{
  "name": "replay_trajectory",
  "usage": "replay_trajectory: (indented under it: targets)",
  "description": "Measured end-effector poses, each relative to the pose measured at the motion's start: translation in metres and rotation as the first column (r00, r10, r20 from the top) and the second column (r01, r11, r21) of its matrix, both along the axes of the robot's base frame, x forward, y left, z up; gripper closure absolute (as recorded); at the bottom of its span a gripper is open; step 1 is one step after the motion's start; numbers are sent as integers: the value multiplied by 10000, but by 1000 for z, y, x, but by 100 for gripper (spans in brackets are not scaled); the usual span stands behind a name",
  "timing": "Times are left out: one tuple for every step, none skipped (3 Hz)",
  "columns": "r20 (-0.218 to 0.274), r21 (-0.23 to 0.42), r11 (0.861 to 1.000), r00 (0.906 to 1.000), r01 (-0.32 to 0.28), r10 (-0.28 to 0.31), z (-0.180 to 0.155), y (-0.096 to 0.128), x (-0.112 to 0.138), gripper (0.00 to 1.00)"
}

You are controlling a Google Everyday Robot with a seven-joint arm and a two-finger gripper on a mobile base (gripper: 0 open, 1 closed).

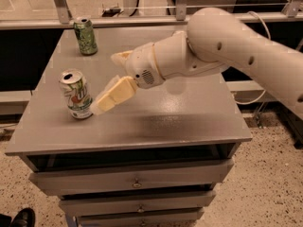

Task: Knock 7up can over

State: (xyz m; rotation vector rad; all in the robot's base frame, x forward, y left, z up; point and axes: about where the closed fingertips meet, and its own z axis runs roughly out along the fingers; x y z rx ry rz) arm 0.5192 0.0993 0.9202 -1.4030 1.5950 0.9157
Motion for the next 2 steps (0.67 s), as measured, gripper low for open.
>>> replay_trajectory:
  targets:
    - [-1, 918, 9954, 9996, -272, 273, -11, 37, 2, 0]
    - [75, 1681, 9850, 9992, -397, 390, -22, 72, 2, 0]
